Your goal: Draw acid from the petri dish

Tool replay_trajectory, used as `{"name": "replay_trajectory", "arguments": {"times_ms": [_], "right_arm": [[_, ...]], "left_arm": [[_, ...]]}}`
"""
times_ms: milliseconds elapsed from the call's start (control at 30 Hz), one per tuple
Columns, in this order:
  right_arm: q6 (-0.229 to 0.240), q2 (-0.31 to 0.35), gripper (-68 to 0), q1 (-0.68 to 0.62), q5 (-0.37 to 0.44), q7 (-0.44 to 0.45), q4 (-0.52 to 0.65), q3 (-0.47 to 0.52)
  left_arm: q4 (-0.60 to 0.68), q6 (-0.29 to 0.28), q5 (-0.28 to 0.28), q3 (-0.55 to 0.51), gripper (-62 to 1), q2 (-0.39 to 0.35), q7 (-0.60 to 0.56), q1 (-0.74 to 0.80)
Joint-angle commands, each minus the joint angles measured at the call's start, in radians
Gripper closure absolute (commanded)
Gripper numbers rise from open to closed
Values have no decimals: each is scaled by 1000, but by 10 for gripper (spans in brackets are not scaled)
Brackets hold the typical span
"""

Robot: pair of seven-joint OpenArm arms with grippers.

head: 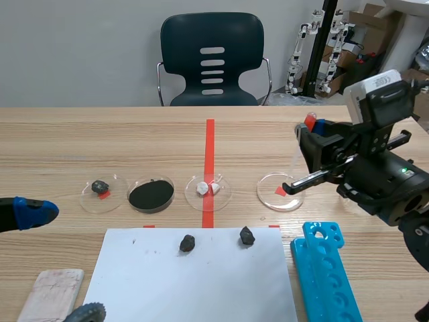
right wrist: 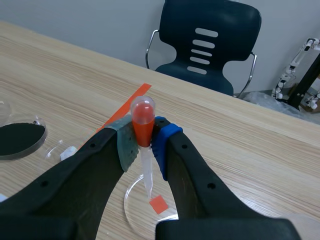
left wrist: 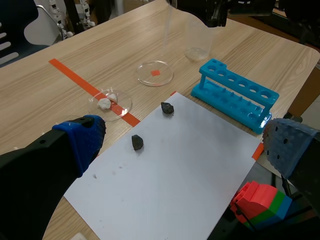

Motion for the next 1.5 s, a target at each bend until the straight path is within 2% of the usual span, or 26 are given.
{"name": "replay_trajectory", "arguments": {"times_ms": [0,633,867,1133,1467], "right_arm": [[-1,8,-79,-8,10,5,47,4],[-2,8,-79,-258,16,-74,429,4],[-6,8,-79,-371,68,-115,546,4],[-25,8,-79,-479,90,-134,622,4],[-43,8,-79,-576,106,-134,659,4]], "left_arm": [[16,-4,-13,7,-623,-3,-16,5],[16,-4,-13,7,-623,-3,-16,5],[16,-4,-13,7,-623,-3,-16,5],[16,-4,-13,7,-623,-3,-16,5],[16,-4,-13,7,-623,-3,-16,5]]}}
